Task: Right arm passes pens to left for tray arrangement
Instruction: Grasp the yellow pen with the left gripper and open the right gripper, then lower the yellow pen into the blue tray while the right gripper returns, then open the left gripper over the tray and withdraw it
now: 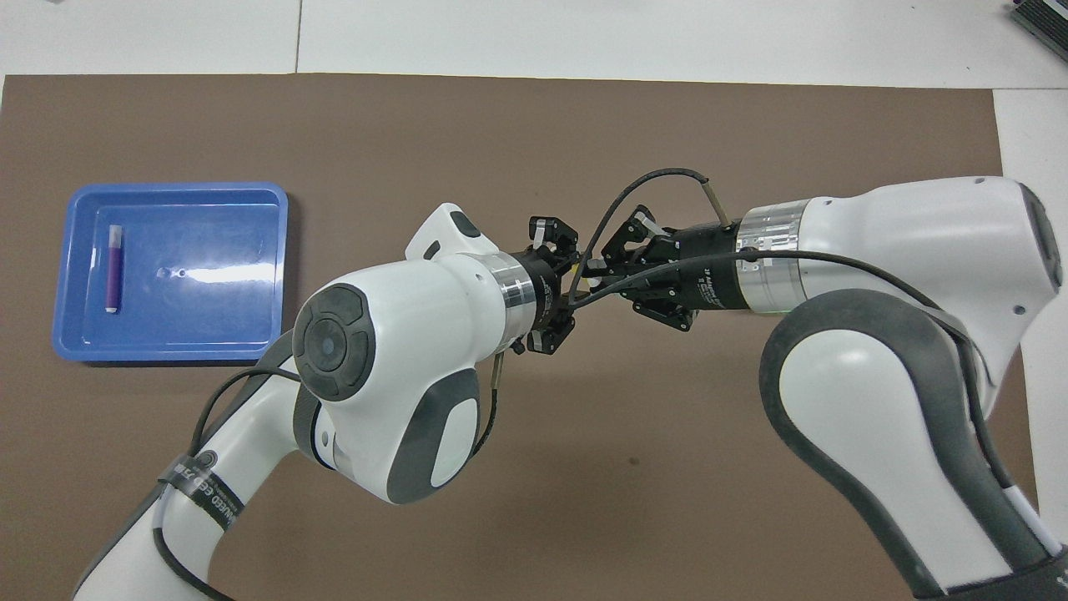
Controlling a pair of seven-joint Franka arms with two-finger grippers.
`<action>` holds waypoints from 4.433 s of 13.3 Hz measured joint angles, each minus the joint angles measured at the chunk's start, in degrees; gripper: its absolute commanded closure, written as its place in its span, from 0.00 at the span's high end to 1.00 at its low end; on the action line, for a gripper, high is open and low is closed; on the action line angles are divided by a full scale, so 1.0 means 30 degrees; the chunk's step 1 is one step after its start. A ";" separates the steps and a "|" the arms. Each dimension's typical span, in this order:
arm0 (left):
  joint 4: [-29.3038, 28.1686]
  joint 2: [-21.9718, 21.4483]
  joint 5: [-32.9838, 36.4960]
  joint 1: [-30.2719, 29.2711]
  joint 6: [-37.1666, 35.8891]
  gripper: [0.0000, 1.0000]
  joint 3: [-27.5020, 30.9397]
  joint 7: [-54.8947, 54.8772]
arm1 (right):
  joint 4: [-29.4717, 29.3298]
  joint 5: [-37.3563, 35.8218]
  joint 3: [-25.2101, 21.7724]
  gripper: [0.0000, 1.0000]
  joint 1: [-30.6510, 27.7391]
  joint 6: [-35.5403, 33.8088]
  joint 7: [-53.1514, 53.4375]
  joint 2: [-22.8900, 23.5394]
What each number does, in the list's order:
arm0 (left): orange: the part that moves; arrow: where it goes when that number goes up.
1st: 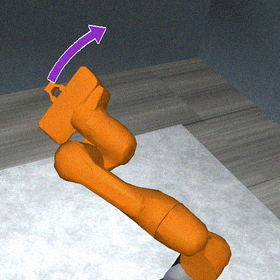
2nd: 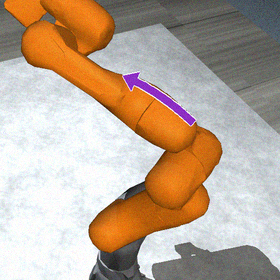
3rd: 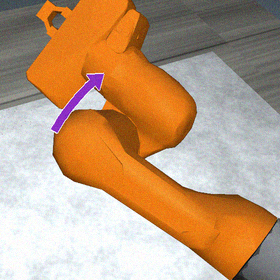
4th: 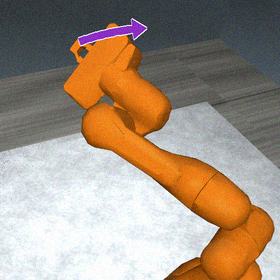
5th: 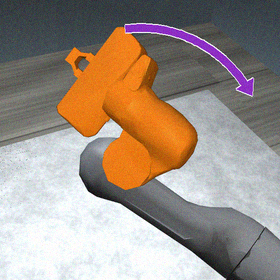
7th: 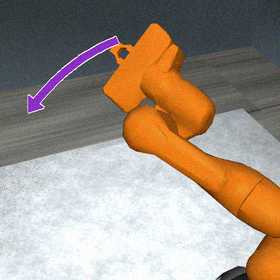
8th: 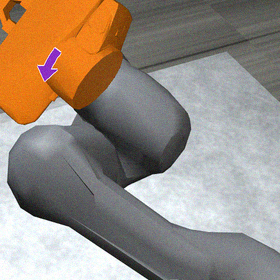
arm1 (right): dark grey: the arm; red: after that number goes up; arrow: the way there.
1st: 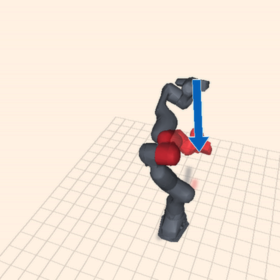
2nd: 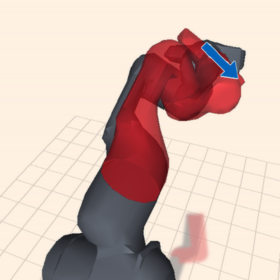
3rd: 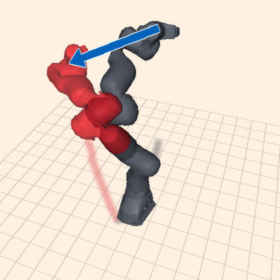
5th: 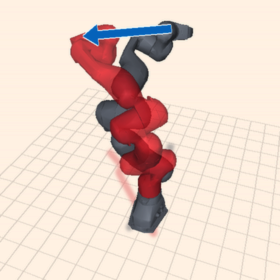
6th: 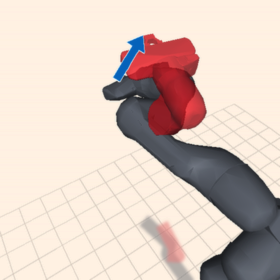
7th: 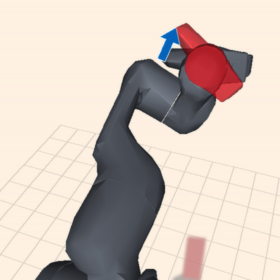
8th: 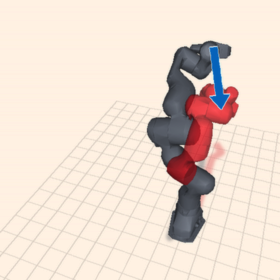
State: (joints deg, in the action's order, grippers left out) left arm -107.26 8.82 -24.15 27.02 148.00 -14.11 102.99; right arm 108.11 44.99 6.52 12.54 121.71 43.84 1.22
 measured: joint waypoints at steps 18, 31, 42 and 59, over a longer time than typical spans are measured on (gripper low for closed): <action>0.0092 0.0000 0.0061 0.0143 -0.0861 0.00 0.0144 -0.0158 | -0.0617 -0.1717 -0.0207 1.00 -0.1153 -0.1712 -0.1796 -0.0108; 0.0923 -0.0336 0.3513 -0.7176 -1.0265 0.00 0.0591 -1.4901 | 0.0170 -1.2428 -0.0370 0.97 -0.5870 -0.2617 -1.9750 0.1415; 0.0897 -0.0640 0.7915 -1.3636 -1.1804 0.00 0.0639 -3.2112 | -0.2874 -1.4329 -0.0301 0.65 -0.6049 -0.0349 -1.9788 0.5802; -0.0928 0.3648 0.9243 -1.6418 -0.2575 0.00 0.0696 -3.7593 | -0.3123 -1.4349 -0.0244 0.01 -0.6042 -0.0463 -1.9797 0.6073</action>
State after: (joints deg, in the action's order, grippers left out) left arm -110.04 19.76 3.58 -22.24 140.28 -12.02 -9.79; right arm 98.74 1.95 5.79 -5.58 120.32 -15.55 19.44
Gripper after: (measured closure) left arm 0.815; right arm 0.811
